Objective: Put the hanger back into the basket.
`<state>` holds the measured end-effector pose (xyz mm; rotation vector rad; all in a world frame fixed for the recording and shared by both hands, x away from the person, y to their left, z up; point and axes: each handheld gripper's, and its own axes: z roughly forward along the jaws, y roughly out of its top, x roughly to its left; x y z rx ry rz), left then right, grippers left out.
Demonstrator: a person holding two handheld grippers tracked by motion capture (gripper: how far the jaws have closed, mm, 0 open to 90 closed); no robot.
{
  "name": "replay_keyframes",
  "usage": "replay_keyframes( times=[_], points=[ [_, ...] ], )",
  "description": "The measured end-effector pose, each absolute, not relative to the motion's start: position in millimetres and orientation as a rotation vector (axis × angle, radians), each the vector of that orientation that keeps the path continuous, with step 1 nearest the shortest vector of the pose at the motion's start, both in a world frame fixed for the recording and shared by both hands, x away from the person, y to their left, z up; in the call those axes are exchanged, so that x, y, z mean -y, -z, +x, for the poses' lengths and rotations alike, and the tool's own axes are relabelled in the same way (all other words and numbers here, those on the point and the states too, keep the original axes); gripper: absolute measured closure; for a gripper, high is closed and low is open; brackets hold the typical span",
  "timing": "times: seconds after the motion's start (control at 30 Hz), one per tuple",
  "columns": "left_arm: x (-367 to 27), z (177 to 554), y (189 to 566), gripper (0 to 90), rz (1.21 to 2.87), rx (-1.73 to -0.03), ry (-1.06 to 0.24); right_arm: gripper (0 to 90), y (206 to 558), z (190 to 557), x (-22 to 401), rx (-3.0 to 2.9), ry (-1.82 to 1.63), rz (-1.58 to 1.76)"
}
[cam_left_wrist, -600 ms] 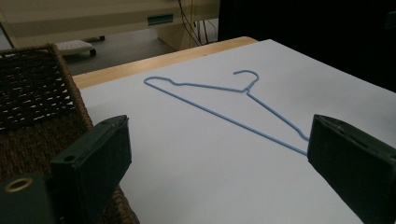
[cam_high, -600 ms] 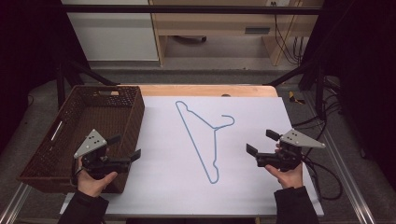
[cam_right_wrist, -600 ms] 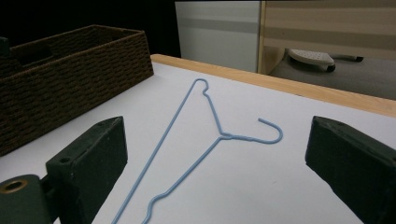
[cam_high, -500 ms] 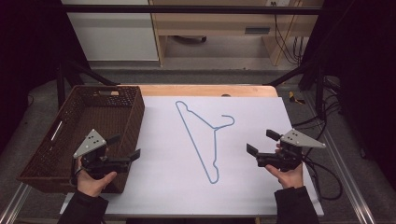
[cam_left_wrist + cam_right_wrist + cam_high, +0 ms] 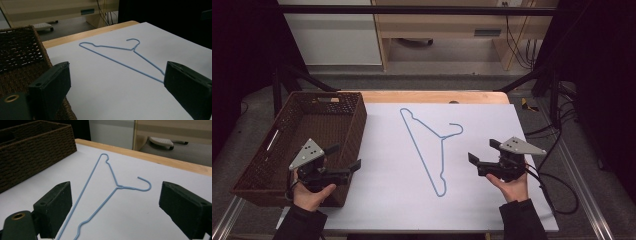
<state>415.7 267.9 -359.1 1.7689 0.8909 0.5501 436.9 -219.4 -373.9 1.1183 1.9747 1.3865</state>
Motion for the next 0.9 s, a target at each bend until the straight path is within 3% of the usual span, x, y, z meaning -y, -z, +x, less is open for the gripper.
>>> replay_keyframes(
  times=[0.6,0.9],
  points=[
    [-268,414,357,7.3,1.773,-0.887,-0.566,23.3,399,493,155,-2.111,-1.164,1.21],
    [-268,414,357,7.4,1.775,-0.886,-0.567,28.2,415,525,144,-2.147,-1.04,1.234]
  ],
)
